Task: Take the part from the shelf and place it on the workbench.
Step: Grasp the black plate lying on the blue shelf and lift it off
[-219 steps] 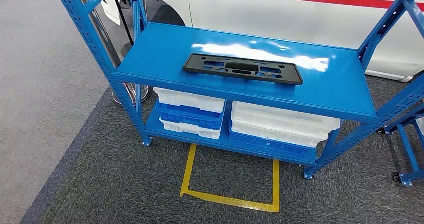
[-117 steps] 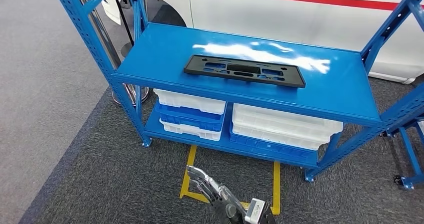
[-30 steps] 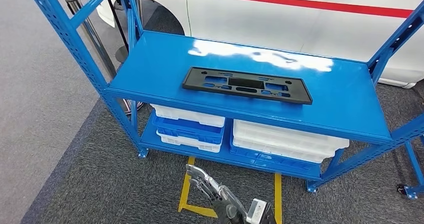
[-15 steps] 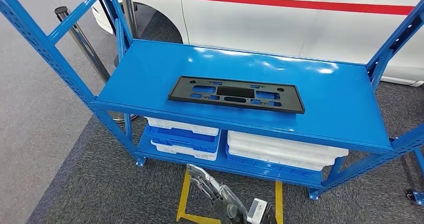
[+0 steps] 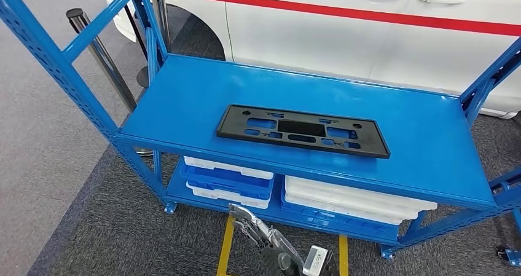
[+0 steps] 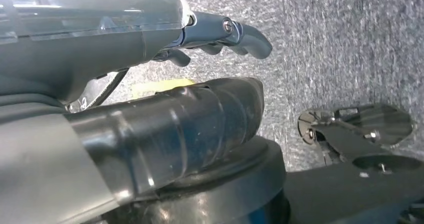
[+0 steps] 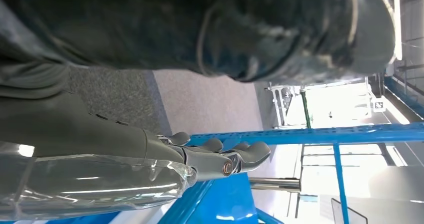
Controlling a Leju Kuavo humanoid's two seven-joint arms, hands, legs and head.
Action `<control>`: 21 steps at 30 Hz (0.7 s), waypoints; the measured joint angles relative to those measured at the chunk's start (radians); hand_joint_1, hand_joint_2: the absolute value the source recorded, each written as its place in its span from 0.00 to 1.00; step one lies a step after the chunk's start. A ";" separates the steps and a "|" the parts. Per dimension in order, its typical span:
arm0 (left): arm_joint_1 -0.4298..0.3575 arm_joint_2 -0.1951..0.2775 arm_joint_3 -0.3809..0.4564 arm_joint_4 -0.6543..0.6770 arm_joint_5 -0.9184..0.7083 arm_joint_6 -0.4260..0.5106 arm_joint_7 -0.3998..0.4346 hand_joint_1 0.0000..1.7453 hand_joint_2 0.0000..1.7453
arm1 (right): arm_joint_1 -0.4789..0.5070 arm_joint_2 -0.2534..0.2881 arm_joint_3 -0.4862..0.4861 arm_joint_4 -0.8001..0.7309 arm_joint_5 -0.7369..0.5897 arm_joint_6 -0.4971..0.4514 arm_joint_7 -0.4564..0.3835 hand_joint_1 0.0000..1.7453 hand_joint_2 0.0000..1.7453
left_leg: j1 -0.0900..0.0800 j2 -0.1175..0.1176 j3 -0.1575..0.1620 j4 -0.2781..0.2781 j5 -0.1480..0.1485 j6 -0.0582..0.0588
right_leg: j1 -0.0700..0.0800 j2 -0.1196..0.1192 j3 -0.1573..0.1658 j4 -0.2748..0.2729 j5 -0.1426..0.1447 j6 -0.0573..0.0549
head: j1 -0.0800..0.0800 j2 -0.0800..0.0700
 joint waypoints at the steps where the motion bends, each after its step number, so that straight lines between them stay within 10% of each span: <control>1: 0.001 0.000 0.000 0.000 0.000 0.000 0.000 0.00 0.00 | 0.000 0.000 0.000 0.000 0.000 0.000 0.000 0.00 0.00 | 0.000 -0.001 0.009 0.000 -0.007 -0.002 | -0.001 0.000 -0.002 -0.024 0.029 0.000 | 0.000 0.000; 4: 0.002 -0.002 0.000 0.000 0.000 0.000 0.000 0.00 0.00 | 0.000 0.000 0.000 0.000 0.000 0.001 0.000 0.00 0.00 | 0.000 -0.002 0.038 -0.001 -0.029 -0.012 | 0.001 -0.002 0.052 -0.200 0.140 -0.008 | 0.000 0.000; 9: -0.002 -0.002 0.000 0.000 0.000 0.000 -0.001 0.00 0.00 | 0.001 0.000 0.000 0.000 0.000 0.003 0.000 0.00 0.00 | -0.003 -0.001 0.058 0.015 -0.045 -0.041 | 0.006 -0.001 0.091 -0.269 0.148 -0.039 | 0.001 0.000; 14: -0.001 -0.003 0.001 0.000 0.002 0.000 -0.004 0.00 0.00 | -0.001 0.001 0.000 0.000 0.000 0.011 0.000 0.00 0.00 | 0.002 -0.001 -0.083 0.248 -0.139 -0.056 | 0.007 -0.002 0.126 -0.277 0.126 -0.061 | -0.001 0.000; 16: 0.002 -0.002 0.001 0.000 0.002 0.000 -0.004 0.00 0.00 | -0.001 0.001 0.000 0.000 0.000 0.013 0.000 0.00 0.00 | 0.002 -0.001 -0.116 0.256 -0.112 -0.054 | 0.010 0.001 0.141 -0.277 0.113 -0.062 | -0.001 0.000; 19: 0.004 -0.002 0.004 0.000 0.002 0.001 -0.005 0.00 0.00 | -0.001 0.001 0.000 0.000 0.000 0.014 0.000 0.00 0.00 | -0.007 0.001 -0.076 0.093 0.012 -0.031 | 0.015 0.002 0.170 -0.278 0.091 -0.059 | 0.000 0.000; 21: 0.002 -0.001 0.006 0.000 0.002 0.002 -0.007 0.00 0.00 | -0.002 0.001 0.001 0.001 0.000 0.015 0.000 0.00 0.00 | -0.017 0.001 -0.059 0.031 0.024 -0.016 | 0.014 0.001 0.178 -0.280 0.082 -0.050 | -0.001 0.000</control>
